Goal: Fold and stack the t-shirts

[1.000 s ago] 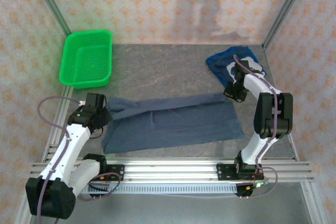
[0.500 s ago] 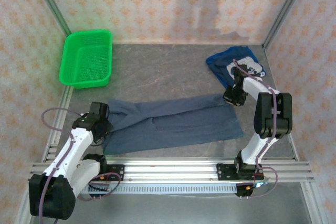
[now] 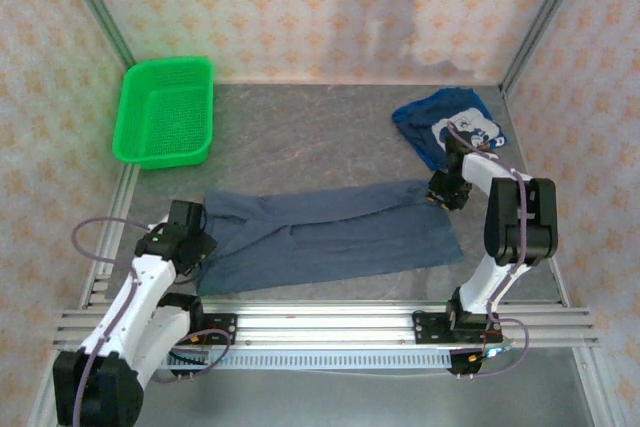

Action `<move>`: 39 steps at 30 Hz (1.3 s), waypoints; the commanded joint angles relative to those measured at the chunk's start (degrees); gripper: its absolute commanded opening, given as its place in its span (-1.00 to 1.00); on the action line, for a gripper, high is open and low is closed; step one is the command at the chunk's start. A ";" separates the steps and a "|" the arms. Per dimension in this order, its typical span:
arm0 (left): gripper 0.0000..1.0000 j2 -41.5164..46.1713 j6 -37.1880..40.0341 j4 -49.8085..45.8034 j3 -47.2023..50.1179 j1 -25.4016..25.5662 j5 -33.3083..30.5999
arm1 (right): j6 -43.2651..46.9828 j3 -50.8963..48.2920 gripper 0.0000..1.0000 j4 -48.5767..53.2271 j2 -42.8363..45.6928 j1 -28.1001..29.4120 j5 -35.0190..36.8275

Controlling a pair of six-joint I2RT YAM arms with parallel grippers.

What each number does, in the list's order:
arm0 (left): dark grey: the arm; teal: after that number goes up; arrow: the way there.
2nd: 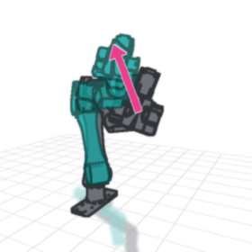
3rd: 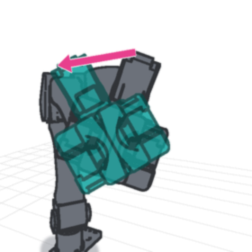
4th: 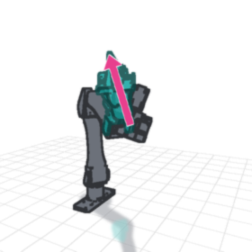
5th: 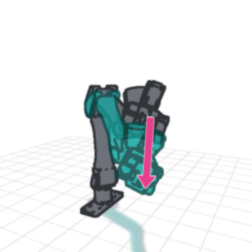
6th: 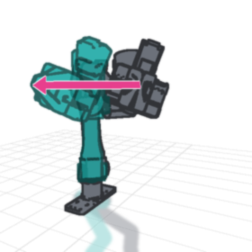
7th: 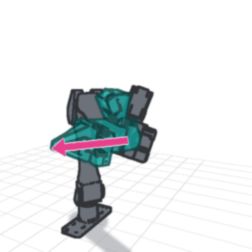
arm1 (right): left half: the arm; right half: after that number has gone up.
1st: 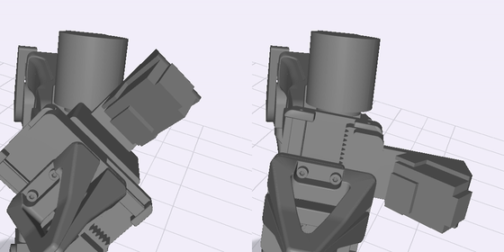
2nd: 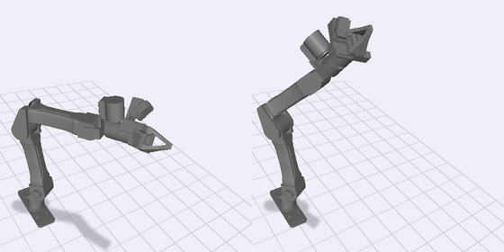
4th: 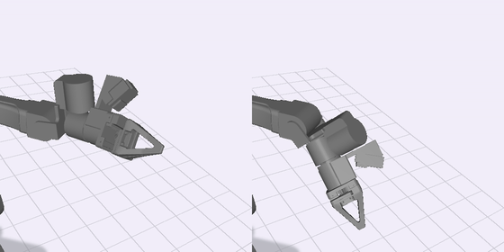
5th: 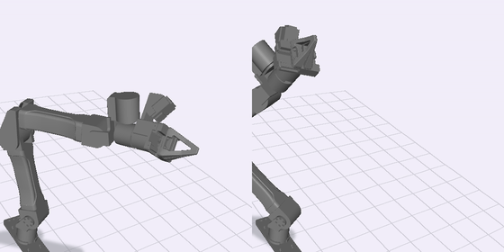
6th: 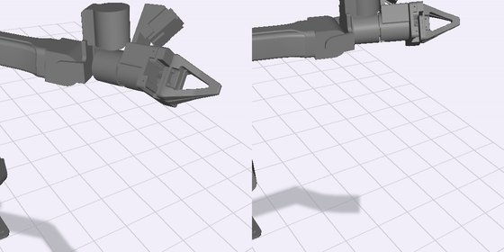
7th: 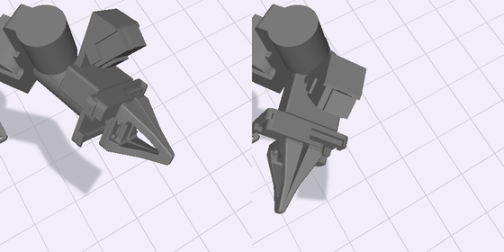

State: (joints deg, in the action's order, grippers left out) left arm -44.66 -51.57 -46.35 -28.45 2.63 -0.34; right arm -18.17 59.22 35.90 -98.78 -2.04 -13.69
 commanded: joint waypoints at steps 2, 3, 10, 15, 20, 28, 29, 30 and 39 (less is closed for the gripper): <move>0.37 1.12 -0.70 -1.32 -7.19 0.42 -3.25 | -2.76 -2.68 0.09 2.15 7.03 -0.12 1.78; 0.40 -0.48 0.10 -0.52 -8.45 0.34 -2.67 | -2.87 -3.39 0.19 1.85 8.79 -0.15 0.99; 0.30 -21.83 9.47 4.57 -19.80 -0.83 7.17 | 1.03 -9.42 0.66 -4.09 23.42 1.83 -12.36; 0.19 -30.25 15.27 4.79 -25.16 2.06 14.77 | 3.32 -10.50 0.69 -3.19 24.19 6.75 -18.23; -0.16 -38.16 17.99 4.23 -26.05 7.84 16.75 | 2.27 -12.70 0.71 -5.09 25.66 7.93 -19.57; -0.21 -42.55 18.67 3.56 -24.91 10.36 9.43 | 3.15 -11.49 0.72 -4.06 27.03 7.97 -20.41; -0.21 -43.05 18.94 4.36 -24.74 10.59 9.46 | 3.16 -11.52 0.71 -4.18 27.14 8.06 -20.41; -0.21 -43.66 19.01 5.43 -24.46 10.84 9.64 | 3.22 -11.58 0.71 -4.11 27.22 7.98 -20.41; -0.19 -47.00 19.24 12.60 -20.81 14.27 9.93 | 3.61 -10.84 0.71 -3.65 27.33 7.96 -20.30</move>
State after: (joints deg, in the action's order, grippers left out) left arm -91.68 -33.04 -36.56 -50.65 16.10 11.18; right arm -15.57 46.81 32.03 -72.77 5.85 -33.91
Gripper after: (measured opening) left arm 0.402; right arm 0.858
